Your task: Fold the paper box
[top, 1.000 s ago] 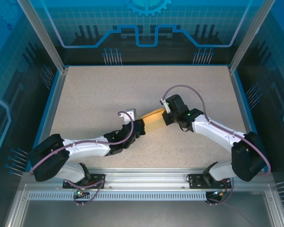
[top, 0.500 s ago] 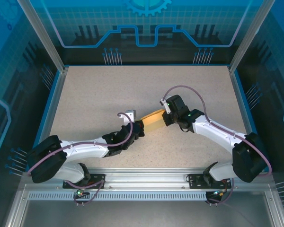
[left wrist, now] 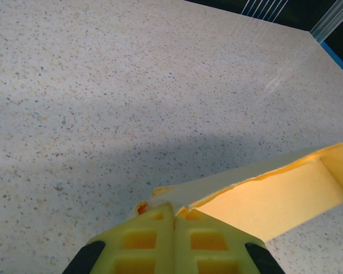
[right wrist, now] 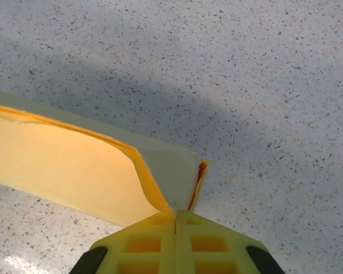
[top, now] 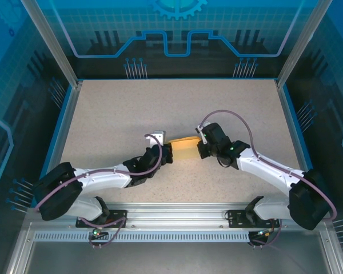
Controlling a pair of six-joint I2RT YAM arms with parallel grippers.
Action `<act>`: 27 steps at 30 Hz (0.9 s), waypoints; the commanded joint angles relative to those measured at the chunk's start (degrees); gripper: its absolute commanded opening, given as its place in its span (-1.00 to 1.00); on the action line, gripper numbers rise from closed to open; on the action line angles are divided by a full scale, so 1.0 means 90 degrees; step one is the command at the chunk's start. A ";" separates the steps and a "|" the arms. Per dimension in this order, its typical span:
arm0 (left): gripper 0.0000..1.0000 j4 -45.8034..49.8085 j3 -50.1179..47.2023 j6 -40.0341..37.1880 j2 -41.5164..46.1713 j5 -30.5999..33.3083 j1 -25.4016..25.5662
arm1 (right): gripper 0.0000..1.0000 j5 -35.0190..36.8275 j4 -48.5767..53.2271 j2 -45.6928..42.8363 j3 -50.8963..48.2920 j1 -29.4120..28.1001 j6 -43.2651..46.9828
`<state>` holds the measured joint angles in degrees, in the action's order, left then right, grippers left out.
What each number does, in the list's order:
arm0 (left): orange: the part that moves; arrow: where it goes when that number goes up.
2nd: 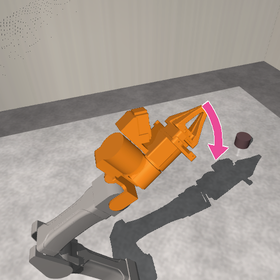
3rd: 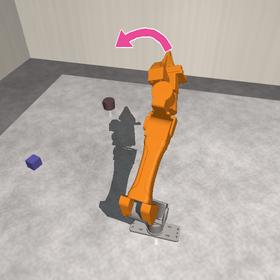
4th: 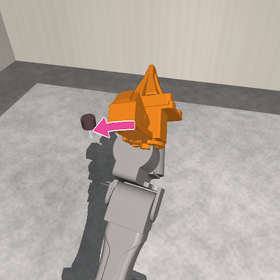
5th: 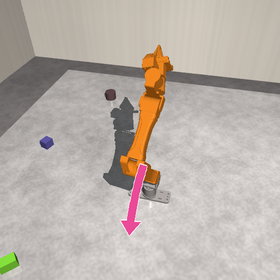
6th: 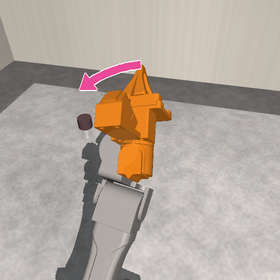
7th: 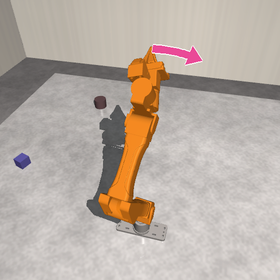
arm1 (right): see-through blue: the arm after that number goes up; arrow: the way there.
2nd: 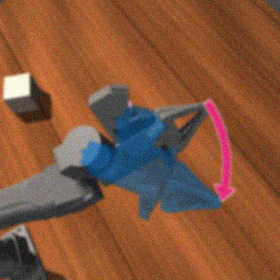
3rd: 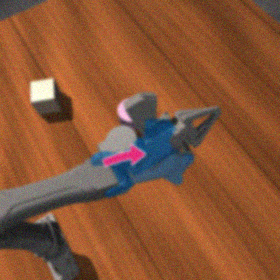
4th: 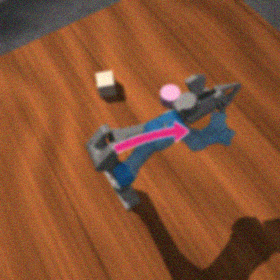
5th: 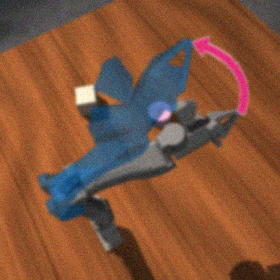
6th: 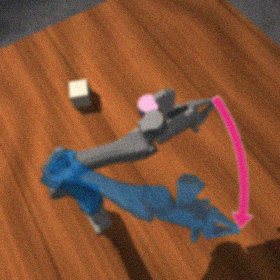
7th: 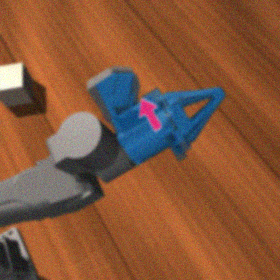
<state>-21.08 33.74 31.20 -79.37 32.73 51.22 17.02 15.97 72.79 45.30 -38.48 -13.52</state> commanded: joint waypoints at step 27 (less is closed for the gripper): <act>-1.00 0.0391 -0.0170 -0.0097 0.0653 -0.2083 -0.0990 | -1.00 0.1083 -0.0544 -0.0165 -0.0397 -0.0796 -0.0812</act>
<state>-19.07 32.60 27.83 -75.05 17.80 43.11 26.59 12.01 71.11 41.98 -44.75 -20.58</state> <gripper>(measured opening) 0.051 0.053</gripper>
